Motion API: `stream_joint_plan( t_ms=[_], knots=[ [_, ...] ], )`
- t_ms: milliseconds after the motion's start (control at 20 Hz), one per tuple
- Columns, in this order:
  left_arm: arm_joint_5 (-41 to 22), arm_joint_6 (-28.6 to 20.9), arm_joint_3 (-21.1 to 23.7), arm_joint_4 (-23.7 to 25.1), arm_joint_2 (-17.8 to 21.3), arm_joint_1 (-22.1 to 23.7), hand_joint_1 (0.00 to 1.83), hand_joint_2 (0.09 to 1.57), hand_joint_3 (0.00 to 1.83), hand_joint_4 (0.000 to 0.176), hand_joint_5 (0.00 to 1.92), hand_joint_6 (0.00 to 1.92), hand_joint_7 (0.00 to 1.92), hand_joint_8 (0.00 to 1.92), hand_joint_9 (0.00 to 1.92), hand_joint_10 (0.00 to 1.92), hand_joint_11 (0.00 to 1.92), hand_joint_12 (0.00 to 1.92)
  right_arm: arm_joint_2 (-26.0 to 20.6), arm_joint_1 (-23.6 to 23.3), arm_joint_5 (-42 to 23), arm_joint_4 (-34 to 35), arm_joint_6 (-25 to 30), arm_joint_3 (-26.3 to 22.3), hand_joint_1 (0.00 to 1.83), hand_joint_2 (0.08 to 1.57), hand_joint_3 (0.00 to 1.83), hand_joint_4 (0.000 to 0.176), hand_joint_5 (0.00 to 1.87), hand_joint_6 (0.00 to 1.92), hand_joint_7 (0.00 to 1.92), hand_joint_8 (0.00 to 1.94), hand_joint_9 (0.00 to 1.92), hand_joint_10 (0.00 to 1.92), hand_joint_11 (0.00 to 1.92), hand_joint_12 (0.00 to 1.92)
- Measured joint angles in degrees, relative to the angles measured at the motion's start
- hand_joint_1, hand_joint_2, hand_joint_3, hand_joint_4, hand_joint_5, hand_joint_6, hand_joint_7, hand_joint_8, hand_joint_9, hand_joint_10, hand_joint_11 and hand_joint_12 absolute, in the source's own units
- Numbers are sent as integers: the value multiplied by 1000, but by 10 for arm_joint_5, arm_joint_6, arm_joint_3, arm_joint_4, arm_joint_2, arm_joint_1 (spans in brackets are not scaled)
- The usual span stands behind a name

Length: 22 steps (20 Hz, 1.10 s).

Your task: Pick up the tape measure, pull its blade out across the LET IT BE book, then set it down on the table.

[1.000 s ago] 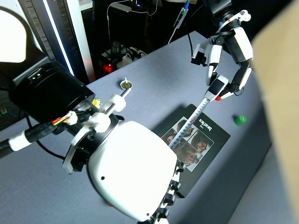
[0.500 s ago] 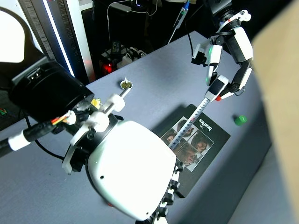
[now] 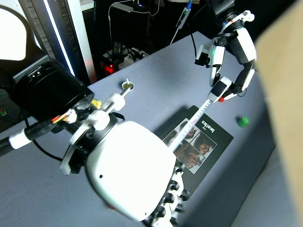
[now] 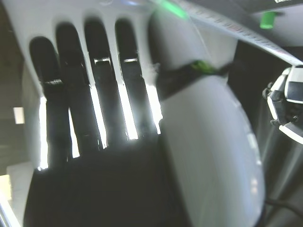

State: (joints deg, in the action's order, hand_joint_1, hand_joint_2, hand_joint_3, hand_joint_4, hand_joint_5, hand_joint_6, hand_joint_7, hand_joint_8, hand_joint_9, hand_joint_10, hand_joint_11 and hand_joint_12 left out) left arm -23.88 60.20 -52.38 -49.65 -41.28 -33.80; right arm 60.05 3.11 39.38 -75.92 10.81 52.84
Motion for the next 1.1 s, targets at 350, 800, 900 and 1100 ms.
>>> stream_joint_plan(
  t_ms=[350,800,900,1100],
  knots=[
    [7,-83,-52,70,-9,-38,1376,1114,0,0,931,885,974,968,939,1277,906,1184,-18,0,-8,1,-2,-56,268,1095,0,44,33,0,0,0,0,0,0,369],
    [-2,-251,-148,202,-65,-109,1370,1136,0,0,889,921,919,1064,902,1336,863,1211,-87,-13,-72,31,-37,-134,248,1088,3,41,81,5,51,4,42,5,0,489],
    [-9,-278,-161,218,-78,-125,1373,1132,0,0,880,916,958,1034,902,1325,871,1215,-85,-13,-75,53,-52,-136,249,1093,4,41,92,8,68,9,58,10,0,491],
    [-19,-300,-182,225,-88,-155,1376,1120,0,0,908,874,980,987,923,1304,894,1201,-119,-21,-53,208,-137,-141,283,1094,2,41,93,5,74,7,71,9,0,493]
  ],
)
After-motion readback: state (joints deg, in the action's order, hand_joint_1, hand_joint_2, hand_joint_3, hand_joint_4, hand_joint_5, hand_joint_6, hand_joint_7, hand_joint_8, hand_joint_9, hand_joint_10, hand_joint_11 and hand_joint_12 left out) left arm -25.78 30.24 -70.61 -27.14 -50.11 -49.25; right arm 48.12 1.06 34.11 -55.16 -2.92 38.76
